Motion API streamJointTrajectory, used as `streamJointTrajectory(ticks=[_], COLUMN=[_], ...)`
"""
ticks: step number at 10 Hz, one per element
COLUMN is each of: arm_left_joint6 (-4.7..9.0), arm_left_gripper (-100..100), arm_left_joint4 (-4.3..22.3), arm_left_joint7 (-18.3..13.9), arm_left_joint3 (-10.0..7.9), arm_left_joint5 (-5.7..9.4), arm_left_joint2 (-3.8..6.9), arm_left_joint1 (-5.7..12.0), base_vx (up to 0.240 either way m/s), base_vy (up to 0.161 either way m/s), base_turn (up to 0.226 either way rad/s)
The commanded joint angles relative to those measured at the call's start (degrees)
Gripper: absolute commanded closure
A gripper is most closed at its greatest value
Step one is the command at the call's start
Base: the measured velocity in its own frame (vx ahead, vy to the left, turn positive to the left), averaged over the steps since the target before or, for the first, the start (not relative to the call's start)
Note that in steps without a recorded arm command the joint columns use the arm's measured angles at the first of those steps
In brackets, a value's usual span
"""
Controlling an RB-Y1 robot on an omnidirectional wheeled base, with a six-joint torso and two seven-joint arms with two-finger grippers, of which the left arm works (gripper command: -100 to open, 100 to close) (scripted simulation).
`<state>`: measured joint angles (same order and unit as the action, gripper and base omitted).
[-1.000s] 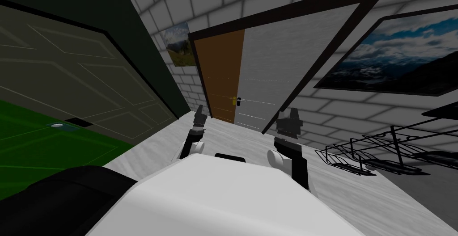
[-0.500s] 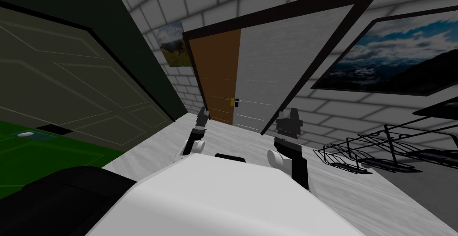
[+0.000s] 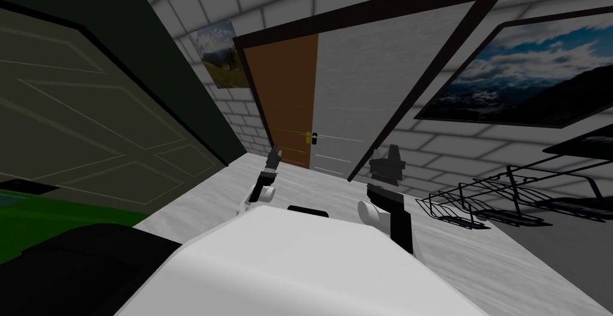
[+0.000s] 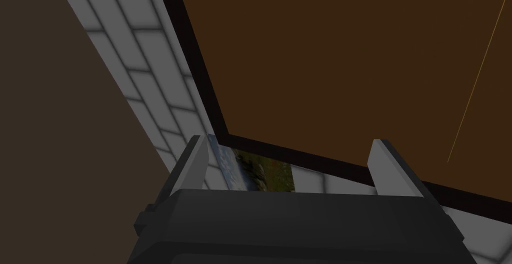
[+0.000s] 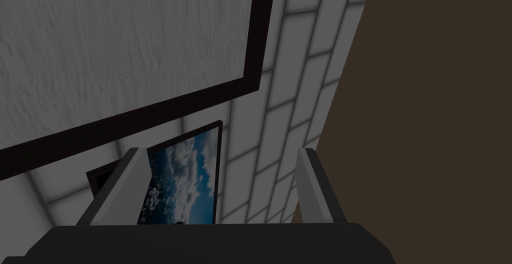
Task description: Pull the door open
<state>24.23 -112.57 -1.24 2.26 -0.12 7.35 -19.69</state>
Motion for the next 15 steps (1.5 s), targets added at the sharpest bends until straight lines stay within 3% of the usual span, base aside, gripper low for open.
streamJointTrajectory(ticks=[1, 15], arm_left_joint6=[-0.21, -2.59], arm_left_gripper=[-100, -100], arm_left_joint4=[2.4, 23.2], arm_left_joint7=[-0.5, -5.2], arm_left_joint3=[-0.05, -1.49], arm_left_joint5=[0.31, 3.59], arm_left_joint2=[0.48, 5.43], arm_left_joint1=[1.06, 11.12], base_vx=[0.098, 0.103], base_vy=[-0.028, -0.014], base_turn=[-0.083, -0.07])
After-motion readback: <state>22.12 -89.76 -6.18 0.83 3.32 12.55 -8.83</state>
